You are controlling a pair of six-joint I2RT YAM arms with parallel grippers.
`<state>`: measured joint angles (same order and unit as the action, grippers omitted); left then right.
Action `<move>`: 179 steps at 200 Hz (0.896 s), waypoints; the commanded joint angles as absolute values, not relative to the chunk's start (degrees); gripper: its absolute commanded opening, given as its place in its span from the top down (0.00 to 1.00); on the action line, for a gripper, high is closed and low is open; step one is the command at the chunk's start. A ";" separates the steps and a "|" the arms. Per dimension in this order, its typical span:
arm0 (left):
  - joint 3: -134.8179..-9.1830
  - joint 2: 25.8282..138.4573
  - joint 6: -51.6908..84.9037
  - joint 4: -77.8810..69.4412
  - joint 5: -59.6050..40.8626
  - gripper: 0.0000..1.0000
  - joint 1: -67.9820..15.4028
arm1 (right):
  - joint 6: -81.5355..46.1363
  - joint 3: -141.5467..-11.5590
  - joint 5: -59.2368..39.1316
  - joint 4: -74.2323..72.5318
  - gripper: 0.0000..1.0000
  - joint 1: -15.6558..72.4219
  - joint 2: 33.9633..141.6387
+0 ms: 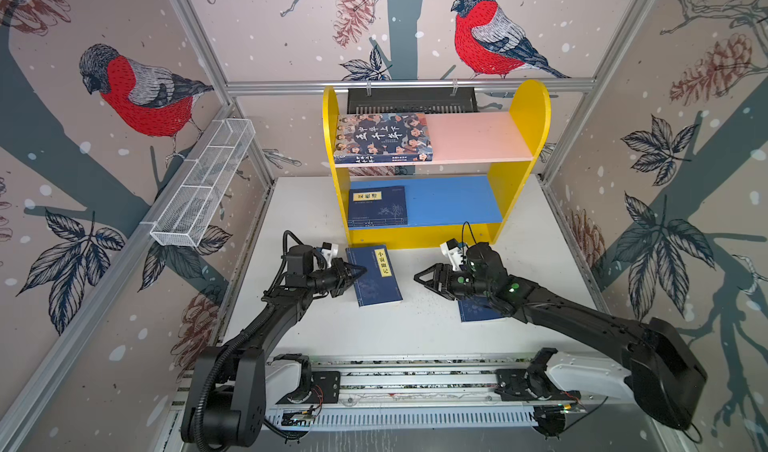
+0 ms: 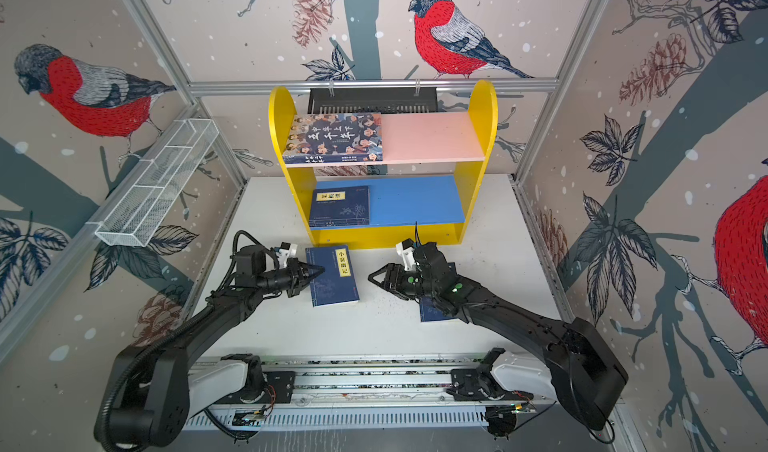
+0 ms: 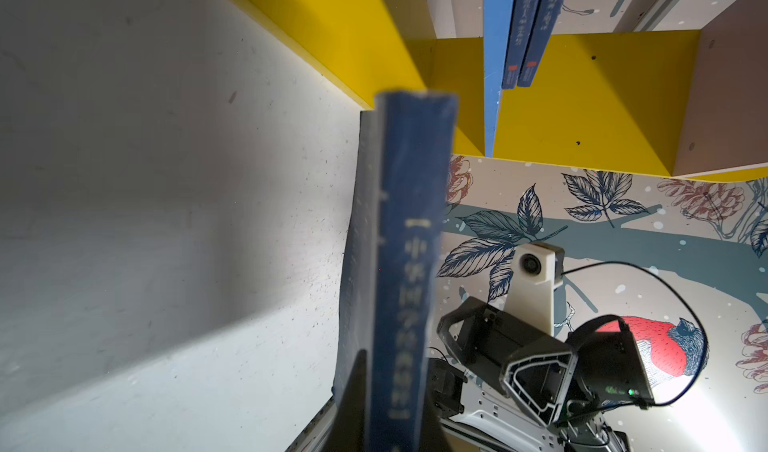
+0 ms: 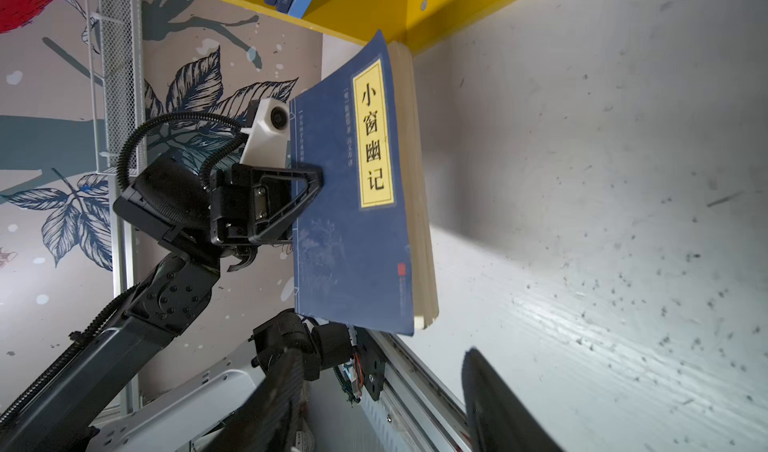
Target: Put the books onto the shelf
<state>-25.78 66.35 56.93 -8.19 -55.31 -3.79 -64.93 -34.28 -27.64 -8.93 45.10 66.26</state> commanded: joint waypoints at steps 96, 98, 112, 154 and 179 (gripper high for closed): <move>-27.07 57.55 53.04 -1.20 -54.67 1.00 -2.59 | -73.72 -28.89 -17.24 -18.72 0.34 56.09 60.59; -27.00 57.41 53.12 -1.25 -54.56 1.00 -2.52 | -73.80 -29.02 -17.10 -18.87 0.34 56.32 60.87; -26.37 56.79 55.08 -2.83 -54.34 1.00 -1.98 | -74.21 -30.14 -15.97 -19.32 0.34 58.13 62.52; -24.20 55.20 59.45 -6.41 -54.66 1.00 -0.23 | -77.78 -30.44 -12.86 -26.10 0.30 62.74 66.68; -23.39 54.76 63.29 -8.04 -55.46 1.00 -0.16 | -80.41 -29.86 -11.20 -32.25 0.29 63.26 69.66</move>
